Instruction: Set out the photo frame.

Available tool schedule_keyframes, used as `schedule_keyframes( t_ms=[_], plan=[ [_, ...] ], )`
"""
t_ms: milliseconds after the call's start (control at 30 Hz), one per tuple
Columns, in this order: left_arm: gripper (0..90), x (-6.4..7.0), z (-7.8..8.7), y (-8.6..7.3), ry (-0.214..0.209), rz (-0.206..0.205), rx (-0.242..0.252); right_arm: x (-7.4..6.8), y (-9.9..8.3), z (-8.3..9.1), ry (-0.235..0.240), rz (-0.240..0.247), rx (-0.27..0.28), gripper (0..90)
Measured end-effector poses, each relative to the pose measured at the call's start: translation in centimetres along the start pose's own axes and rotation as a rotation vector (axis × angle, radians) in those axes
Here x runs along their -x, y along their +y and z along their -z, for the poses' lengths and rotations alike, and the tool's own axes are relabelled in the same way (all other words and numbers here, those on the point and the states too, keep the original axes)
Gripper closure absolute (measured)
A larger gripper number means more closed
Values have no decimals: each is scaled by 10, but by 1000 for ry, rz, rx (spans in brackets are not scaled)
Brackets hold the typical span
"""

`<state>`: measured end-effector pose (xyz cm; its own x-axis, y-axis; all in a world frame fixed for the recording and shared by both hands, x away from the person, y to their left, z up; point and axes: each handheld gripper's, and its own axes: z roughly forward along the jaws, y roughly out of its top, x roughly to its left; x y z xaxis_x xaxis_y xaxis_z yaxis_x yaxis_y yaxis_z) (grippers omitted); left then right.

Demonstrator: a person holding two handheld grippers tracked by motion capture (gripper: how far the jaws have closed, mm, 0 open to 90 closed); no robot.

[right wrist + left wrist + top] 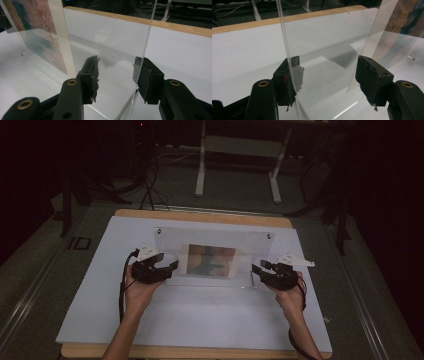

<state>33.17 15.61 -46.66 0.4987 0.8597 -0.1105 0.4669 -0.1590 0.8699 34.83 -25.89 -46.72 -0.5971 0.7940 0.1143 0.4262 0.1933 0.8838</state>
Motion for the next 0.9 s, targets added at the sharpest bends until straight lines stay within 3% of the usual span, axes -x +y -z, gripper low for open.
schedule_keyframes(
  t_ms=[267,300,900],
  plan=[
    [358,-5,-1,-3,-28,18,16,0,0,0,1,-2,-3,547],
    [354,-6,-1,-3,-38,42,15,0,0,1,2,0,-2,549],
    [344,-11,4,-6,-39,56,17,6,2,5,36,0,18,504]
  ],
)
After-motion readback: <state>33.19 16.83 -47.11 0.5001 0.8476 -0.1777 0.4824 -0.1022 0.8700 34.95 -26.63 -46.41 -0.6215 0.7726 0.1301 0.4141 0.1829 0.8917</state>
